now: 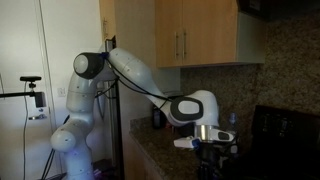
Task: Move the frying pan forward.
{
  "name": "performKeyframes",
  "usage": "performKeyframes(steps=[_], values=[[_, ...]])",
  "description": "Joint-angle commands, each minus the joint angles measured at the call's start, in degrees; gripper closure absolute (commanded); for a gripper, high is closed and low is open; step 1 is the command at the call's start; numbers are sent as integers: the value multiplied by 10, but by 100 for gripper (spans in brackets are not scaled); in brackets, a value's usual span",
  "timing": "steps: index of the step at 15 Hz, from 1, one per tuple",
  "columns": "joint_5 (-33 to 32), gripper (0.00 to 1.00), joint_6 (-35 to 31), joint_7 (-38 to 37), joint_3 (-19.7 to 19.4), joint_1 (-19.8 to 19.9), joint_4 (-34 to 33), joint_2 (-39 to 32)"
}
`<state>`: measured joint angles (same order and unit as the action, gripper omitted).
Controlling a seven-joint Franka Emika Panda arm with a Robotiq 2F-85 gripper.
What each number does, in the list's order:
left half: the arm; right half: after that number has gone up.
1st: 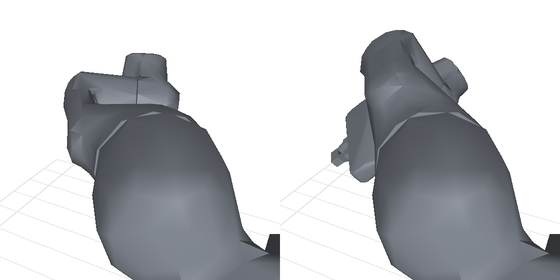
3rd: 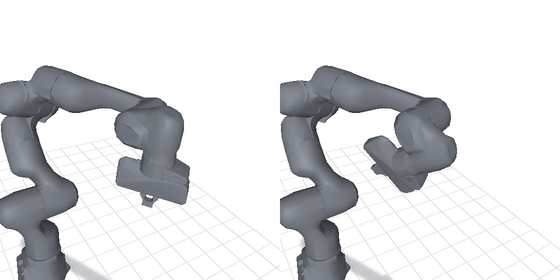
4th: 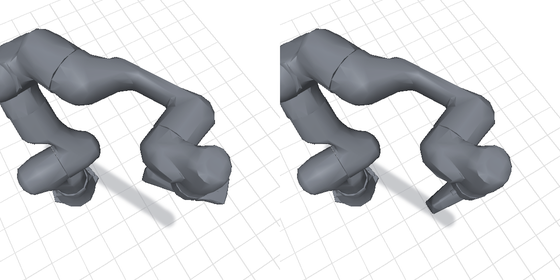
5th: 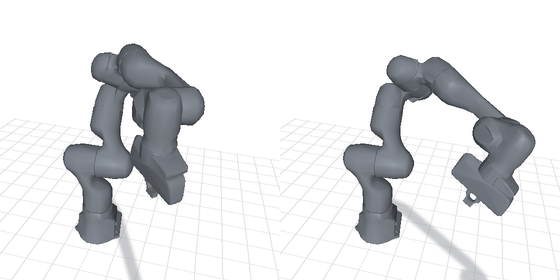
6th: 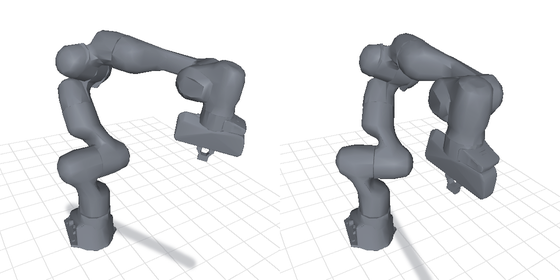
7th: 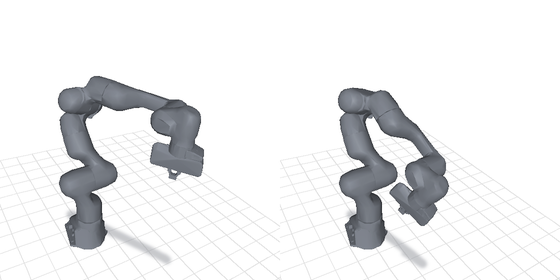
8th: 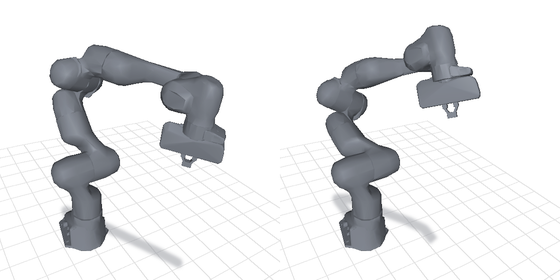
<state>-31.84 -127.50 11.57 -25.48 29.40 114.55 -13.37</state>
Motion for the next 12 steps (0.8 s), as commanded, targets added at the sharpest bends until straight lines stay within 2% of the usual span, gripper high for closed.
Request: performKeyframes(steps=[1,4,7,8,9,10,12], values=[[-56,98,3,-10,-13,-17,34,29],[-68,98,-2,6,-11,-16,48,54],[-47,98,3,27,-7,-14,56,76],[-41,67,7,28,-7,-14,55,82],[-44,64,19,3,-2,-25,57,89],[-41,58,29,10,-6,-20,43,85],[-23,42,51,29,-7,-16,27,79]])
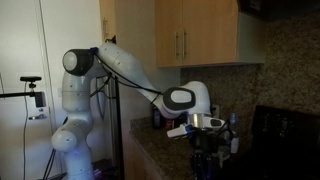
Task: Move the frying pan forward.
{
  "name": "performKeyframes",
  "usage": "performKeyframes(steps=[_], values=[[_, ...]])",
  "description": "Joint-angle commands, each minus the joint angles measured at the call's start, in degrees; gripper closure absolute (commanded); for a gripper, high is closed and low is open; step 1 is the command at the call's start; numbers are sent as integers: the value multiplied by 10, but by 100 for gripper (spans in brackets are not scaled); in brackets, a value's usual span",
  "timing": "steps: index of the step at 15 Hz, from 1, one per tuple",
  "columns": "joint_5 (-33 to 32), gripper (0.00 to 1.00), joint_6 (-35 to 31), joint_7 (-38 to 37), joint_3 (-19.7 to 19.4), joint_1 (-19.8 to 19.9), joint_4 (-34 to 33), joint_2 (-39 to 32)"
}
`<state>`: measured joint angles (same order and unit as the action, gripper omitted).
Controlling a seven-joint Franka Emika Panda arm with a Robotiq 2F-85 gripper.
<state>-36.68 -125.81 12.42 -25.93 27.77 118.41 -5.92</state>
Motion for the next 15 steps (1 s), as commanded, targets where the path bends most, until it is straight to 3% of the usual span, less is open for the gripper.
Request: performKeyframes(steps=[1,5,9,10,13,15], values=[[31,33,42,16,-4,1,-21,-5],[87,1,73,15,-19,17,-50,-42],[135,0,49,-27,-34,36,-74,-94],[115,0,54,-12,-29,25,-45,-60],[124,0,52,-26,-32,34,-63,-86],[157,0,25,32,-19,47,-69,-103]])
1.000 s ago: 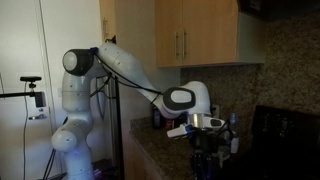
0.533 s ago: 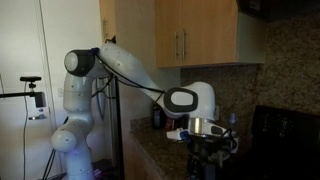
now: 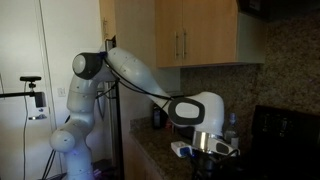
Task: Move the frying pan forward.
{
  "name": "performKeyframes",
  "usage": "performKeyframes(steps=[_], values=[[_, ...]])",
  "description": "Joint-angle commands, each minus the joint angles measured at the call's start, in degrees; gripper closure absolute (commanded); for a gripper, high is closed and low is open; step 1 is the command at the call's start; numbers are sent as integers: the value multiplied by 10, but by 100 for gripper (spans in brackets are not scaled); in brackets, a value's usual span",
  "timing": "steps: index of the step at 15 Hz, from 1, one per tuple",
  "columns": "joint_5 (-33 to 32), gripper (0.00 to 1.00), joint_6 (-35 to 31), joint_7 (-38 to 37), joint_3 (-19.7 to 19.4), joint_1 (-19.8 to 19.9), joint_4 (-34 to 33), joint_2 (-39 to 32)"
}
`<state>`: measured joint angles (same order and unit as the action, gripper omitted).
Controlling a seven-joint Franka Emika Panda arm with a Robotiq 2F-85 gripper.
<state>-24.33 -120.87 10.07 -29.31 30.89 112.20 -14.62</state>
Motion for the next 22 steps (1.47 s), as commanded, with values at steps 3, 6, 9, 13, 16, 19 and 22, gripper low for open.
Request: performKeyframes(steps=[3,6,9,13,16,19,22], values=[[134,0,-37,176,37,51,-28,-48],[163,0,-50,264,55,84,-50,-77],[143,0,-50,248,58,86,-41,-65],[141,25,-53,257,62,95,-50,-76],[147,47,-48,253,64,99,-51,-82],[150,73,-46,248,65,103,-50,-87],[159,96,-32,222,67,103,-54,-90]])
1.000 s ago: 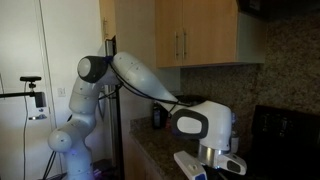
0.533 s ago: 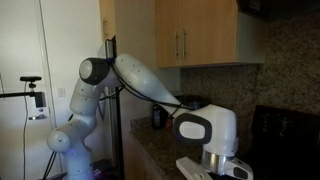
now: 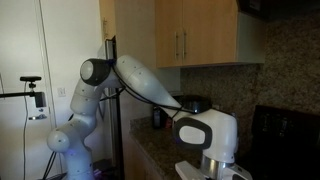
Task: Move the frying pan forward.
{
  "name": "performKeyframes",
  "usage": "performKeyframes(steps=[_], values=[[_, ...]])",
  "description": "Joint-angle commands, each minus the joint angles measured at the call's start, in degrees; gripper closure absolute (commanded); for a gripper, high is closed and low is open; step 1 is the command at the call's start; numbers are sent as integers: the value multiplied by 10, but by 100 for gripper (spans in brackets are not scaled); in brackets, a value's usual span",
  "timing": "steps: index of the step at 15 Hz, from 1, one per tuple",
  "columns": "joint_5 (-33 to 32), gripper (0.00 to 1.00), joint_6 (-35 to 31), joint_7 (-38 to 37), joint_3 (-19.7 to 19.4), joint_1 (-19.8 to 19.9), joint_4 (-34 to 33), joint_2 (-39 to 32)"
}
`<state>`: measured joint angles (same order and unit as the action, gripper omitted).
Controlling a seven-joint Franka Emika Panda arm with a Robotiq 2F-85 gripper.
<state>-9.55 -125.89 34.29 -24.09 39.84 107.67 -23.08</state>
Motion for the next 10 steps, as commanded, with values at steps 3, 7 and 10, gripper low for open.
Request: performKeyframes(steps=[3,7,10], values=[[31,96,30,-33,26,15,0,8],[22,99,2,-30,40,-4,53,64],[9,98,1,-31,45,-20,81,86]])
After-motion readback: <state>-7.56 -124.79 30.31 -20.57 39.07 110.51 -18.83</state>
